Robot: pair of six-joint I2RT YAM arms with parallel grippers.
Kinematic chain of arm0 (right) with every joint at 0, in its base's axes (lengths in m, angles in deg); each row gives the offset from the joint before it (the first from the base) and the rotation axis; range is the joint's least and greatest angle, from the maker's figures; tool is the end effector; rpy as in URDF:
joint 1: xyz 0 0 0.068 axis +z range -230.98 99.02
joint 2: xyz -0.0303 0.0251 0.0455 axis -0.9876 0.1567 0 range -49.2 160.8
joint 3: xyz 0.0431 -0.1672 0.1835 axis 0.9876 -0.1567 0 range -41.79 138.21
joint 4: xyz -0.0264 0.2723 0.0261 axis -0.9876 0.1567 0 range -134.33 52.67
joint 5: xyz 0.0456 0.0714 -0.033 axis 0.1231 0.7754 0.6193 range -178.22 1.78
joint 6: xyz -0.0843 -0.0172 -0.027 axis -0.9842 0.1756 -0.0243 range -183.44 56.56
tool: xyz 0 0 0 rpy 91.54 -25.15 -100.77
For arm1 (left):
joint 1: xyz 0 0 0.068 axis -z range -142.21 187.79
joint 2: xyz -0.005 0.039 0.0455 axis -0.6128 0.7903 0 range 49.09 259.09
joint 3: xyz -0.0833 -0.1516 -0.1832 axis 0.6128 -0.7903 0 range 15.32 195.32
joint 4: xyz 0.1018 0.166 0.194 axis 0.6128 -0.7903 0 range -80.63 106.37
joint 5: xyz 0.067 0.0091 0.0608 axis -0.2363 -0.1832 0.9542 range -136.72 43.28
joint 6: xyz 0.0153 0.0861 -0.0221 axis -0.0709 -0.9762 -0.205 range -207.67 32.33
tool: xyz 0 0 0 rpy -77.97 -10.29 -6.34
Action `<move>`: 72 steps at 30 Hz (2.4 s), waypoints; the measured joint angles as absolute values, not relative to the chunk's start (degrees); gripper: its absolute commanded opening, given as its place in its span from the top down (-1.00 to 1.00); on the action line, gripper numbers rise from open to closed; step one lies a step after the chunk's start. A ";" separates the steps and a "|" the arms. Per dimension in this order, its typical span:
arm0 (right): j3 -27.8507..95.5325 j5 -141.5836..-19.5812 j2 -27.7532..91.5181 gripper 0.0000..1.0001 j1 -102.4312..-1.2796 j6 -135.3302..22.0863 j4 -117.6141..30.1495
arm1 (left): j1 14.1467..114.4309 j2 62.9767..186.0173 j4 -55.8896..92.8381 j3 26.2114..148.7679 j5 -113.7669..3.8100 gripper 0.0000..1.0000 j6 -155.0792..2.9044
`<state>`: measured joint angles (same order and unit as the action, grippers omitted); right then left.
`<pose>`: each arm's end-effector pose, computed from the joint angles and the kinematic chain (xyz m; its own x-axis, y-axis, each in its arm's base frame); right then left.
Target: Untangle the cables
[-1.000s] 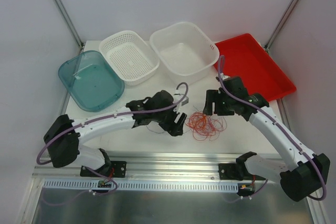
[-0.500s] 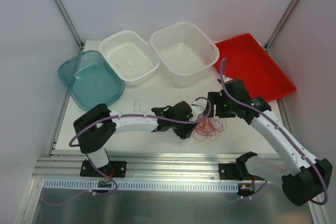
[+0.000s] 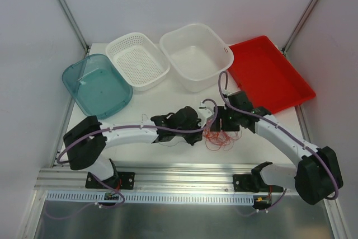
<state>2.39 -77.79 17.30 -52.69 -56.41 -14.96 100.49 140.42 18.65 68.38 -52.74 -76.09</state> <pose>0.2406 0.1461 0.1727 -0.7548 -0.2696 -0.5979 -0.4762 0.8522 0.2169 0.1719 -0.3514 0.1518 -0.4492 0.4353 -0.7802 0.8498 0.4777 -0.2228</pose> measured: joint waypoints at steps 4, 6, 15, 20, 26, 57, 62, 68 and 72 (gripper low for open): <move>-0.21 -76.85 21.89 0.20 -52.21 -55.97 -19.14 | 100.44 134.67 18.90 67.79 -52.78 1.00 -74.17; -0.58 -76.89 24.08 0.51 -52.19 -55.56 -20.30 | 100.29 132.05 19.00 67.42 -52.76 1.00 -73.23; -0.65 -79.10 27.33 0.99 -56.71 -54.42 -21.83 | 84.18 111.81 13.39 62.04 -58.33 1.00 -66.00; -0.65 -79.01 27.31 0.99 -62.92 -53.35 -21.50 | 74.37 100.60 5.58 61.93 -61.15 1.00 -64.18; -0.67 -79.47 27.27 0.99 -69.37 -53.20 -18.90 | 63.81 94.30 -6.70 67.53 -60.39 1.00 -64.55; 7.99 -75.73 10.88 -0.71 -65.26 -58.81 -5.24 | 56.09 114.06 -20.32 112.73 -59.78 1.00 -68.79; 8.44 -75.71 7.07 -0.72 -64.43 -59.43 -3.62 | 55.48 119.24 -19.49 121.80 -56.69 1.00 -72.57; 8.44 -75.73 5.32 -0.72 -64.34 -60.65 -2.55 | 49.84 121.84 -13.48 118.69 -53.55 1.00 -79.48; 8.44 -75.60 5.08 -0.72 -64.34 -61.41 -2.26 | 44.97 121.93 -6.42 110.06 -53.70 1.00 -82.10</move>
